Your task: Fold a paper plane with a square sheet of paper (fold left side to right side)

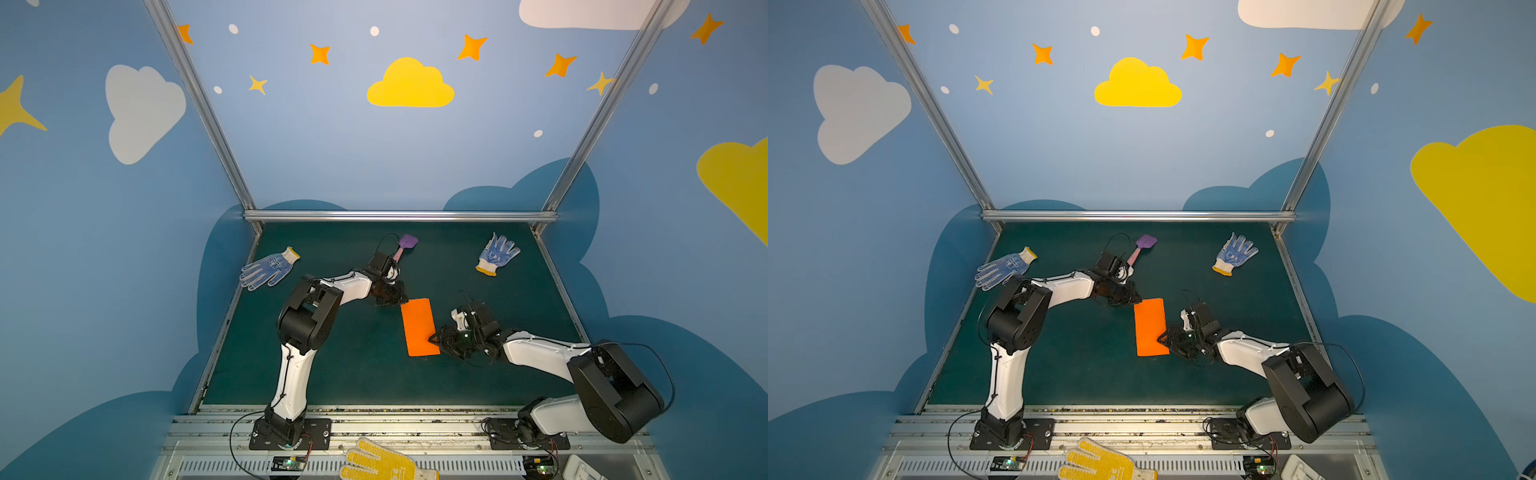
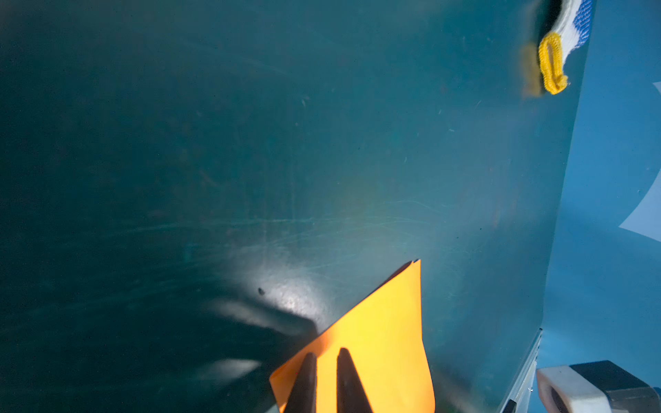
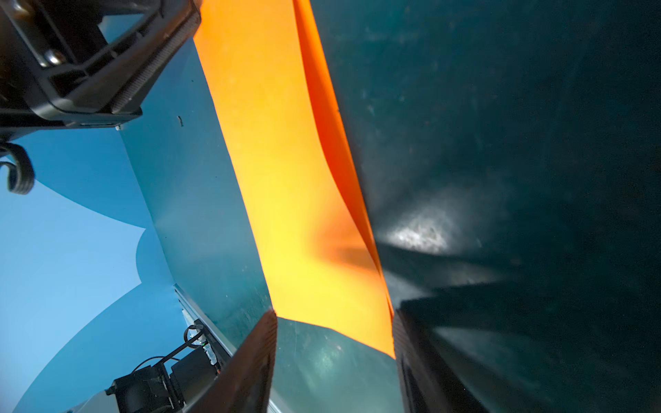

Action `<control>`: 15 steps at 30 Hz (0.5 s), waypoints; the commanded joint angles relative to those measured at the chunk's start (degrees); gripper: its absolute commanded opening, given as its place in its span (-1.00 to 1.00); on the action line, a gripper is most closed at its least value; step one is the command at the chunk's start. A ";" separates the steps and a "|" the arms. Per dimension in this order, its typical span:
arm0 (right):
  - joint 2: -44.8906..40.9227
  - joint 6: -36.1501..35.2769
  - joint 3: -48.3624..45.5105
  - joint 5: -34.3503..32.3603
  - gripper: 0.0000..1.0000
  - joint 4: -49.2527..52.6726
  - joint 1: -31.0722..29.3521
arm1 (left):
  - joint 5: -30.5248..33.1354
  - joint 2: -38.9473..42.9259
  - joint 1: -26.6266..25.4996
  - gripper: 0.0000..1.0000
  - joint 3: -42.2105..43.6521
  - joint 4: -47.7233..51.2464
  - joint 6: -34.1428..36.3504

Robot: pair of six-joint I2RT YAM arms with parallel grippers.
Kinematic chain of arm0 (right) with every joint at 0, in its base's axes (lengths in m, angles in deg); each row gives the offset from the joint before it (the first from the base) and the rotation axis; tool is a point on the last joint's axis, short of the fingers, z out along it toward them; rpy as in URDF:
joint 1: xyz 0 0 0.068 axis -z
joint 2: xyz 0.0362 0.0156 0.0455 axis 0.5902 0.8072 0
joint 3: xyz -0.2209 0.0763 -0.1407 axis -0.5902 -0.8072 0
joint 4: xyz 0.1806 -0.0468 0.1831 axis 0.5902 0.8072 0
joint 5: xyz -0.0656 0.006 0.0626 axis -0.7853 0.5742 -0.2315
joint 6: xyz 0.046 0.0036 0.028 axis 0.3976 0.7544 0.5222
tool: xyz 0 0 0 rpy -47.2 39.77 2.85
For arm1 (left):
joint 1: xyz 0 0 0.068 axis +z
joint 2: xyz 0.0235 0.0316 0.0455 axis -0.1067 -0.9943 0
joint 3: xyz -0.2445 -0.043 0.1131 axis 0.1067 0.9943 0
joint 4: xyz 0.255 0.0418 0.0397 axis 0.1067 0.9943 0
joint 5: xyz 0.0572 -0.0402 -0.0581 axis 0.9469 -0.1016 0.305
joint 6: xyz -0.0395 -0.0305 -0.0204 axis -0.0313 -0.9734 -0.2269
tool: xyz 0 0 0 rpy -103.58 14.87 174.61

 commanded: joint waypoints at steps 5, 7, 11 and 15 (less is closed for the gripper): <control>-3.83 1.02 -3.46 -1.67 0.12 1.89 -0.65 | 2.75 -1.85 -0.38 -0.73 2.52 2.06 0.73; -4.21 1.14 -3.72 -1.34 0.11 1.86 -0.75 | 2.80 -1.88 -0.30 -0.74 2.54 1.98 0.72; -3.80 1.68 -3.97 -0.22 0.09 0.88 -0.95 | 2.82 -1.73 -0.18 -0.74 2.52 2.08 0.79; -2.89 2.35 -4.15 0.19 0.06 -0.56 -1.20 | 2.84 -1.63 -0.09 -0.75 2.72 2.07 0.93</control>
